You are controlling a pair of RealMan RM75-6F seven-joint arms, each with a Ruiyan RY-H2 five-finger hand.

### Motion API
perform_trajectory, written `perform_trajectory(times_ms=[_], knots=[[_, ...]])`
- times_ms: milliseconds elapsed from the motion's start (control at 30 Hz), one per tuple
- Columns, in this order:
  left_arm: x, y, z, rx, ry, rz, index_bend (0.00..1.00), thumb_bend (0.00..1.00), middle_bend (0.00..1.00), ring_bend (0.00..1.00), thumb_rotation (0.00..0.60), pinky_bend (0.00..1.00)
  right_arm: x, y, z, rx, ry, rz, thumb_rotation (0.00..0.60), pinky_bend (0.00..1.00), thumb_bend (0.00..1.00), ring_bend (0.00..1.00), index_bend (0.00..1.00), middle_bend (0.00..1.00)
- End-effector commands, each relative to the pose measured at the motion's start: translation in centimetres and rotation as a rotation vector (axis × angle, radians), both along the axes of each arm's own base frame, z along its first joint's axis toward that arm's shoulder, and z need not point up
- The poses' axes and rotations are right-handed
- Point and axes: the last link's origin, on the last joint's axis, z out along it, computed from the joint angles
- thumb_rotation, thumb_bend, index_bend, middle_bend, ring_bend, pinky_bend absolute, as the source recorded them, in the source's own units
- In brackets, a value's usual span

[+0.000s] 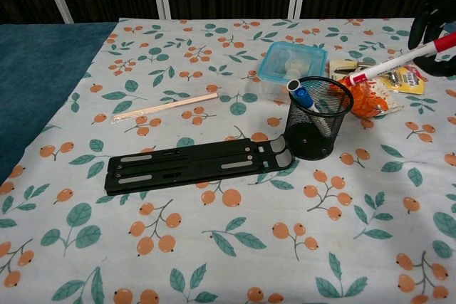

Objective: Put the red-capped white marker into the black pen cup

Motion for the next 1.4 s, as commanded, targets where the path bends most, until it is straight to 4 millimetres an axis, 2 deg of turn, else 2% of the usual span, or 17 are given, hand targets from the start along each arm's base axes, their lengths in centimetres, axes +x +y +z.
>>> perform_trajectory(times_ms=[33, 300, 567, 733, 967, 1100, 1167, 1267, 1367, 1400], knots=[[0.0, 0.0, 0.0, 0.001, -0.002, 0.001, 0.00, 0.03, 0.00, 0.00, 0.600, 0.00, 0.7, 0.1, 0.0, 0.011, 0.010, 0.026, 0.600, 0.17, 0.68, 0.20, 0.75, 0.59], [0.0, 0.0, 0.0, 0.000, -0.005, 0.001, 0.00, 0.03, 0.00, 0.00, 0.600, 0.00, 2.5, 0.4, -1.0, 0.031, 0.011, 0.072, 0.600, 0.17, 0.68, 0.20, 0.75, 0.59], [0.0, 0.0, 0.1, -0.004, -0.009, 0.000, 0.00, 0.03, 0.00, 0.00, 0.600, 0.00, 4.0, -0.2, -2.5, 0.025, 0.102, 0.149, 0.600, 0.17, 0.68, 0.20, 0.75, 0.59], [0.0, 0.0, 0.1, -0.005, -0.013, 0.000, 0.00, 0.03, 0.00, 0.00, 0.600, 0.00, 4.0, -1.1, -3.3, 0.002, 0.169, 0.159, 0.600, 0.17, 0.68, 0.20, 0.75, 0.59], [-0.1, 0.1, 0.1, -0.008, -0.010, 0.002, 0.00, 0.03, 0.00, 0.00, 0.600, 0.00, 3.5, -1.1, -3.5, 0.013, 0.188, 0.144, 0.600, 0.17, 0.68, 0.20, 0.75, 0.59], [-0.1, 0.0, 0.1, -0.008, -0.007, 0.003, 0.00, 0.03, 0.00, 0.00, 0.600, 0.00, 3.1, -1.2, -4.4, 0.040, 0.233, 0.141, 0.600, 0.18, 0.68, 0.20, 0.75, 0.58], [-0.1, 0.0, 0.1, -0.008, -0.006, 0.006, 0.00, 0.03, 0.00, 0.00, 0.600, 0.00, 2.9, -1.3, -4.7, 0.050, 0.254, 0.136, 0.600, 0.18, 0.64, 0.20, 0.75, 0.56], [-0.1, 0.0, 0.1, -0.010, -0.003, 0.010, 0.00, 0.03, 0.00, 0.00, 0.600, 0.00, 3.0, -1.4, -4.9, 0.058, 0.274, 0.144, 0.600, 0.17, 0.51, 0.20, 0.72, 0.50], [-0.1, 0.0, 0.1, -0.010, -0.002, 0.011, 0.00, 0.03, 0.00, 0.00, 0.600, 0.00, 3.1, -1.3, -5.0, 0.056, 0.276, 0.155, 0.600, 0.17, 0.37, 0.19, 0.58, 0.37], [-0.1, 0.0, 0.1, -0.012, 0.000, 0.012, 0.00, 0.03, 0.00, 0.00, 0.600, 0.00, 3.2, -1.3, -5.0, 0.051, 0.275, 0.158, 0.600, 0.17, 0.33, 0.18, 0.50, 0.31]])
